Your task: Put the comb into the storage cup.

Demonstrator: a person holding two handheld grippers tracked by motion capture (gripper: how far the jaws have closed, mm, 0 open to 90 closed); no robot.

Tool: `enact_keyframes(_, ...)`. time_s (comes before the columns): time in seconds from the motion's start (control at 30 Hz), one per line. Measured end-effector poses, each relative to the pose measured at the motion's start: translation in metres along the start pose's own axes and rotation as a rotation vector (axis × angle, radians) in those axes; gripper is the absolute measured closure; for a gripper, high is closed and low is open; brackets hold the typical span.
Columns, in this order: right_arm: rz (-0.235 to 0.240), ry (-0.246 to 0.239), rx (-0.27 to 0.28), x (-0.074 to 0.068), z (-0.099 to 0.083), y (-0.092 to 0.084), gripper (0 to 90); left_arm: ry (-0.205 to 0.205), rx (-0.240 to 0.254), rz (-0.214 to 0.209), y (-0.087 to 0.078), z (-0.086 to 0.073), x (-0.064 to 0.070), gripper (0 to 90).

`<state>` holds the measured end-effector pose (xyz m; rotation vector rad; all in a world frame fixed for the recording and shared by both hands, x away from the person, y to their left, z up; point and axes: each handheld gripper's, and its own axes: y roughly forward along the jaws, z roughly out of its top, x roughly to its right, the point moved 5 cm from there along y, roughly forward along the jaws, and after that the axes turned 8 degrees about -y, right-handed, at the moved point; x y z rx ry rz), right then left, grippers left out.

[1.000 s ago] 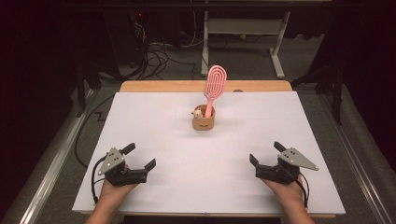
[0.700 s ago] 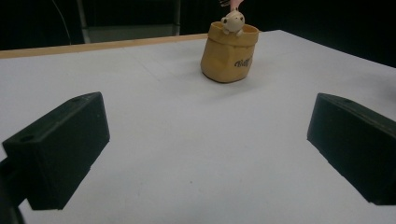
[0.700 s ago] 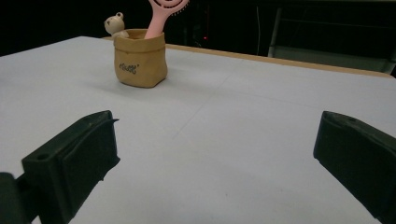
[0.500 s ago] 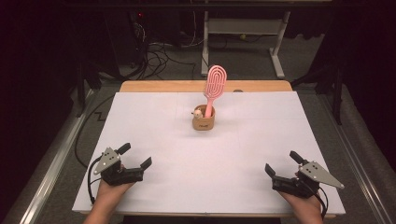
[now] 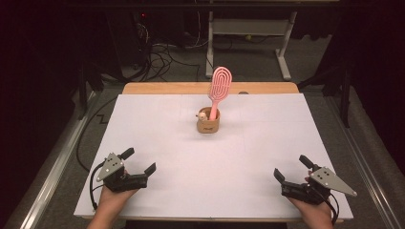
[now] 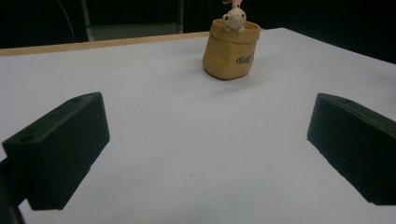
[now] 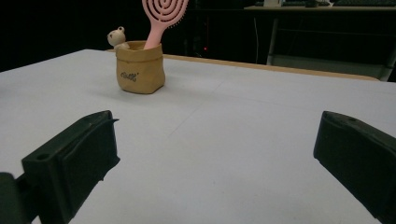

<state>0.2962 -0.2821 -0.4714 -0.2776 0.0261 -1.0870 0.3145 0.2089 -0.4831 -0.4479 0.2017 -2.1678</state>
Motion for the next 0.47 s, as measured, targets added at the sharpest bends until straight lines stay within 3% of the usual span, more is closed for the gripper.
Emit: enact_keyframes(0.47, 0.001, -0.031, -0.032, -0.0061, -0.0051, 0.0058, 0.2, 0.001, -0.003, 0.002, -0.0007, 0.0011, -0.0018, 0.0)
